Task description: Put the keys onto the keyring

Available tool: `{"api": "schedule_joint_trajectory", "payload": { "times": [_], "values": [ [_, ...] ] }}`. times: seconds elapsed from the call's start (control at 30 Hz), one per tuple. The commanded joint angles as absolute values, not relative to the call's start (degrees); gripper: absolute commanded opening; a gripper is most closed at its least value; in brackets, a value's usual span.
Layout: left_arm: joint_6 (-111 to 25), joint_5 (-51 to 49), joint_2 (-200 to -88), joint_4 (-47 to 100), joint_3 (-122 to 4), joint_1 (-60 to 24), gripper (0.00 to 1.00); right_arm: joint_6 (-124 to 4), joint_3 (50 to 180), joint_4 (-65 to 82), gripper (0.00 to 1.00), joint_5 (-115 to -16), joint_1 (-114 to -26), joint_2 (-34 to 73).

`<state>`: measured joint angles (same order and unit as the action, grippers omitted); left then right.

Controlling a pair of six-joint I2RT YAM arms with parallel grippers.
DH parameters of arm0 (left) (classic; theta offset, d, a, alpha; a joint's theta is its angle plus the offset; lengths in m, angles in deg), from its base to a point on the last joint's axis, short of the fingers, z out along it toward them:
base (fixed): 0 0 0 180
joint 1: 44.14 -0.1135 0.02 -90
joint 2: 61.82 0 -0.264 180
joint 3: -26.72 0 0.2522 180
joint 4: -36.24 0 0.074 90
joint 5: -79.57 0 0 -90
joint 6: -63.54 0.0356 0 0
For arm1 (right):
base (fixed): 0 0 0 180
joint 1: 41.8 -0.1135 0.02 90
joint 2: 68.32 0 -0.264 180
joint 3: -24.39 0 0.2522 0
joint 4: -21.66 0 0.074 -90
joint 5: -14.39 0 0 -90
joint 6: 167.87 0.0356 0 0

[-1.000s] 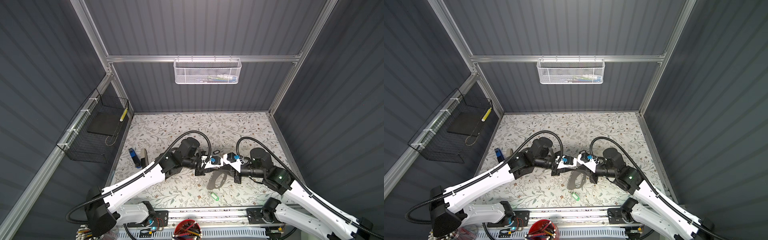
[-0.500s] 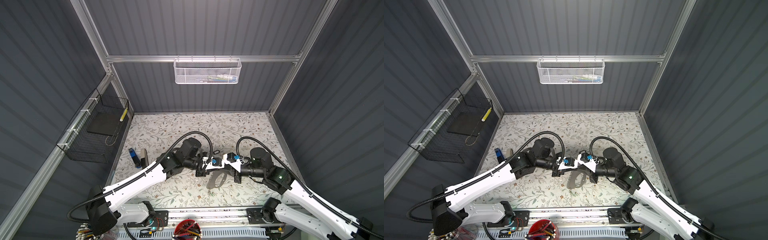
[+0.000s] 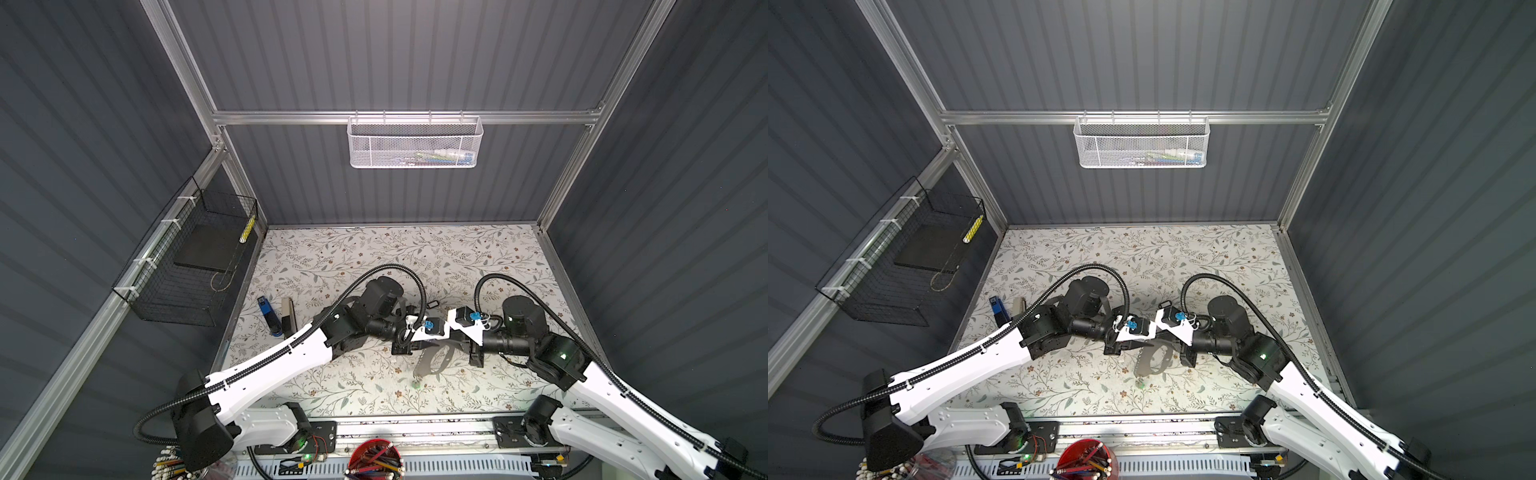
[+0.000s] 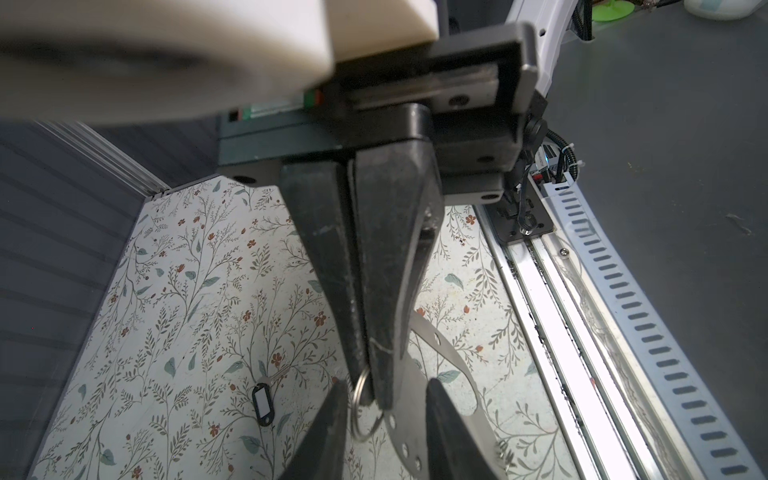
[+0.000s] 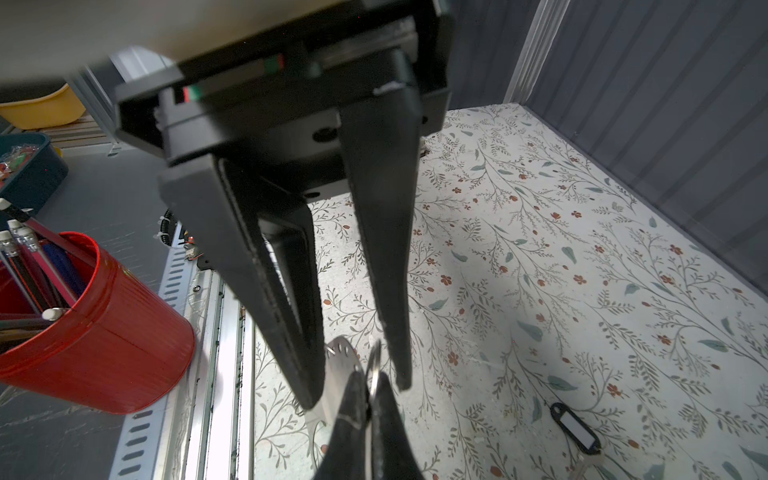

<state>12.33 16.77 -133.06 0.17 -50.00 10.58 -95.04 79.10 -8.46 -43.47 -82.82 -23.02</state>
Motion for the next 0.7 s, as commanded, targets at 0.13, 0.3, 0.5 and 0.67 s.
{"api": "schedule_joint_trajectory", "payload": {
  "times": [0.13,0.3,0.5,0.67],
  "values": [
    [8.95,21.36,-130.95,1.0,-50.67,7.68,0.26,-96.21,78.78,-6.74,0.01,-42.19,-83.2,-23.45],
    [9.11,23.3,-132.54,0.64,-51.36,7.63,0.24,-96.24,78.93,-6.13,0.01,-42.06,-83.21,-23.4],
    [9.24,25.76,-133.8,0.5,-51.91,7.54,0.24,-96.32,79.11,-6.03,0.01,-42.16,-83.21,-22.75],
    [9.23,26.28,-134.16,0.65,-51.83,7.59,0.21,-96.5,79.37,-5.9,0.01,-42.1,-83.2,-22.35]
  ]
}}
